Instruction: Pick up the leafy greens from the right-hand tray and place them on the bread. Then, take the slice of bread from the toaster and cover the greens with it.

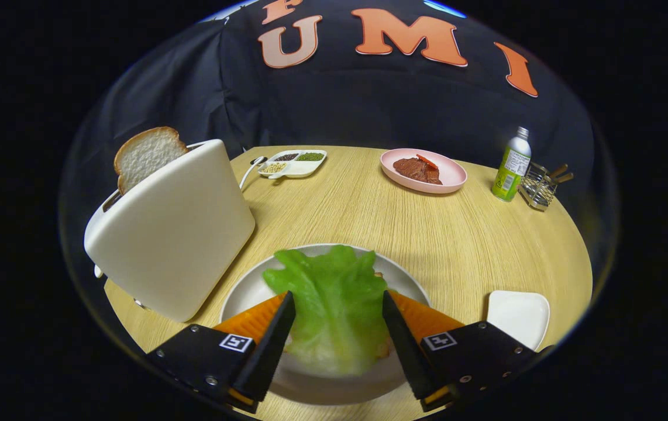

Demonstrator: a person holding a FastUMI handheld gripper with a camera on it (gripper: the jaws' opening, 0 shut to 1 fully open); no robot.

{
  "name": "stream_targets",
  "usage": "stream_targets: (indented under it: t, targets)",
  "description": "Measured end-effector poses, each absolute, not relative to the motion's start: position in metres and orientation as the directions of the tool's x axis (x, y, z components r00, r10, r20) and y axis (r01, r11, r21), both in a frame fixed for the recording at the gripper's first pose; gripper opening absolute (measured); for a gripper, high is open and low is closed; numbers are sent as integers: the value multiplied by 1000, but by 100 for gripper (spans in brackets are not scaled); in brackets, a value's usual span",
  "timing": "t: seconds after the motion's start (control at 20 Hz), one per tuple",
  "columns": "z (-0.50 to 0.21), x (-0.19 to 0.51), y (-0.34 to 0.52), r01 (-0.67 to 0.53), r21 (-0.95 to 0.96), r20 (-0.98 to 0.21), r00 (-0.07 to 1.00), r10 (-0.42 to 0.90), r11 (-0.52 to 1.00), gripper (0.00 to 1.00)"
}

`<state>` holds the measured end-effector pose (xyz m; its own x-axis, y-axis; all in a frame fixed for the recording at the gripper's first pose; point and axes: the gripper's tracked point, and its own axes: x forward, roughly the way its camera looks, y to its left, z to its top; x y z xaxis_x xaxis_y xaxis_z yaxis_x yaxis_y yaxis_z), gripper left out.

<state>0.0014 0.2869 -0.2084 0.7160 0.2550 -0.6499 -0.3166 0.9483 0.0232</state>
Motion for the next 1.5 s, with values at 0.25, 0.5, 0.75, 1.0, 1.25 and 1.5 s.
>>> stream_targets:
  t: [0.25,0.5,0.75,1.0,1.25,1.5]
  targets:
    - [-199,0,284,-296,23,-637,731,242,955,98]
    - [-181,-2,285,-264,37,-644,731,226,964,98]
    - [-130,1,296,-233,5,-605,774,188,972,98]
    - [-81,4,329,-231,-11,-582,793,182,973,98]
    - [-41,10,371,-227,-14,-554,813,181,974,98]
    - [-20,11,418,-248,-31,-554,811,189,968,98]
